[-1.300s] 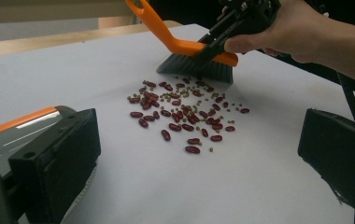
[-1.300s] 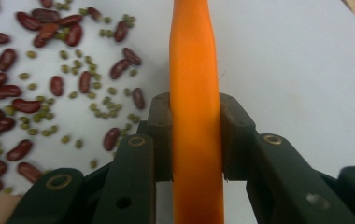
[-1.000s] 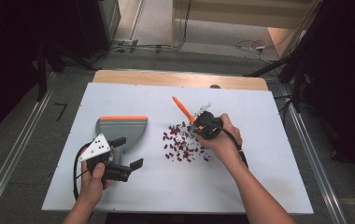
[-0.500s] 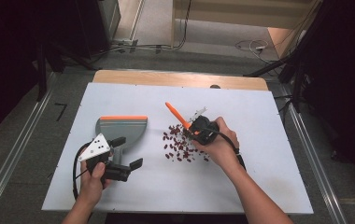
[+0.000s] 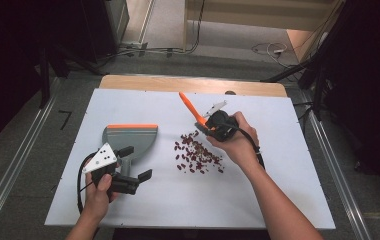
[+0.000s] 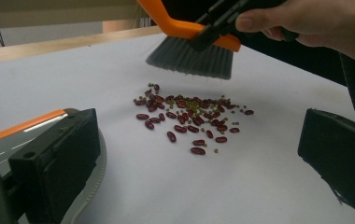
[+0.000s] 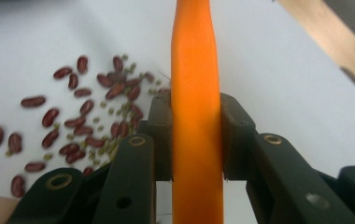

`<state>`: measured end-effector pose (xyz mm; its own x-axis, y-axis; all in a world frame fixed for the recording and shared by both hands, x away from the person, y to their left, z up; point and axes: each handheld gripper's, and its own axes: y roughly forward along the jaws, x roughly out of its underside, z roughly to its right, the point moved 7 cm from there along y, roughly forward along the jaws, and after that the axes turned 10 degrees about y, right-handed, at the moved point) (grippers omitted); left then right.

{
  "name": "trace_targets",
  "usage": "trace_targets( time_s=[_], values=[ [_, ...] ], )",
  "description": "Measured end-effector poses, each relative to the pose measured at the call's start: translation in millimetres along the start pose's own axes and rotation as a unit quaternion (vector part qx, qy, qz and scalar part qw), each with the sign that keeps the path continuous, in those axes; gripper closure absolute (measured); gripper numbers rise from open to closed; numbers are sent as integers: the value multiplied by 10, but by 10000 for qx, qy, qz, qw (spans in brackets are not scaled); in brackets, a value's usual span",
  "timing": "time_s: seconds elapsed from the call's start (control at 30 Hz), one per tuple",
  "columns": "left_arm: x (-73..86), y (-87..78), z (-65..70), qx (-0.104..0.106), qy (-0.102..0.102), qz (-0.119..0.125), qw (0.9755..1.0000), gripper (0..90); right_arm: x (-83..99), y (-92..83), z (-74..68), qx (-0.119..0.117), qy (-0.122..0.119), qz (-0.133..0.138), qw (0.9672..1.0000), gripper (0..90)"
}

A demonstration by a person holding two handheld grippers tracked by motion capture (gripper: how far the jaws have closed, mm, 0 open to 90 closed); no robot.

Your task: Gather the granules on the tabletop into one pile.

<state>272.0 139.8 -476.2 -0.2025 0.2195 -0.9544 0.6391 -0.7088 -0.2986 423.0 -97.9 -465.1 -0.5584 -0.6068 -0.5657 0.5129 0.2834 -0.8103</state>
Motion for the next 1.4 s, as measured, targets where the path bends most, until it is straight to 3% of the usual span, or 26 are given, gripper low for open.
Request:
trace_targets(
  time_s=[0.1,0.17,0.3,0.37,0.53,0.67,0.87,1.03,1.4],
  values=[
    [6,-6,-11,-2,0,-5,10000,0,-120,61,29,52,-276,38,9996,690],
    [12,-9,-16,-9,-9,-16,10000,0,-201,128,45,26,-584,100,9982,690],
    [19,-7,-21,-10,-11,-26,10000,0,-301,256,80,161,-666,87,9976,690],
    [20,-7,-23,-7,-12,-17,10000,0,-349,351,116,277,-999,220,9944,690],
    [22,-10,-28,-8,-35,-11,10000,0,-361,517,97,334,-1093,87,9934,690],
    [21,-11,-28,-3,-40,-4,10000,0,-306,604,-24,100,-1216,-90,9925,691],
    [19,-11,-23,3,-28,-1,10000,0,-209,576,-204,-65,-1624,-217,9865,689],
    [17,-9,-22,2,-25,-6,10000,0,-109,496,-306,-373,-1761,-204,9835,688],
    [23,1,-6,9,-17,-40,10000,0,99,348,-477,-649,-2095,-221,9754,684]
  ],
)
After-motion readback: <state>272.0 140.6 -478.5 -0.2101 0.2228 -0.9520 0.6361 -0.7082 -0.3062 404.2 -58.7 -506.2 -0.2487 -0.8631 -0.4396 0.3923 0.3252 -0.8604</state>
